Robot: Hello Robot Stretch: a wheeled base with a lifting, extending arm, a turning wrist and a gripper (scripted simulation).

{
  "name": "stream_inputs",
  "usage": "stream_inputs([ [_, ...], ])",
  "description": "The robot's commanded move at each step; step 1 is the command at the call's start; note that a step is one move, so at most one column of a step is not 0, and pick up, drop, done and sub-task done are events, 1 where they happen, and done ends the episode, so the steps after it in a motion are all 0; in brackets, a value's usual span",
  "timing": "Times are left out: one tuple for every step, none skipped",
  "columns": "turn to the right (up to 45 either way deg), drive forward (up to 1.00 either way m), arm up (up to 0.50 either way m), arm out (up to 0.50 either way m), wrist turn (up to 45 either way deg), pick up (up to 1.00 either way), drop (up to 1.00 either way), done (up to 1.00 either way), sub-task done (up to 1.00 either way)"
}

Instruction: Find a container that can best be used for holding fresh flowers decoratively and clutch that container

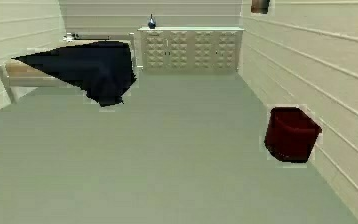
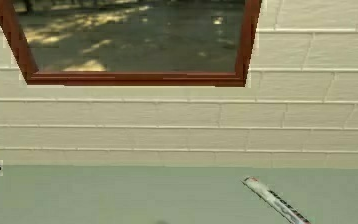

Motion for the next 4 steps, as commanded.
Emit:
stream_inputs([
  [0.0, 1.00, 0.00, 0.00, 0.0, 0.00, 0.00, 0.00, 0.00],
  [0.0, 1.00, 0.00, 0.00, 0.0, 0.00, 0.00, 0.00, 0.00],
  [0.0, 1.00, 0.00, 0.00, 0.0, 0.00, 0.00, 0.00, 0.00],
  [-3.0, 0.00, 0.00, 0.00, 0.0, 0.00, 0.00, 0.00, 0.00],
])
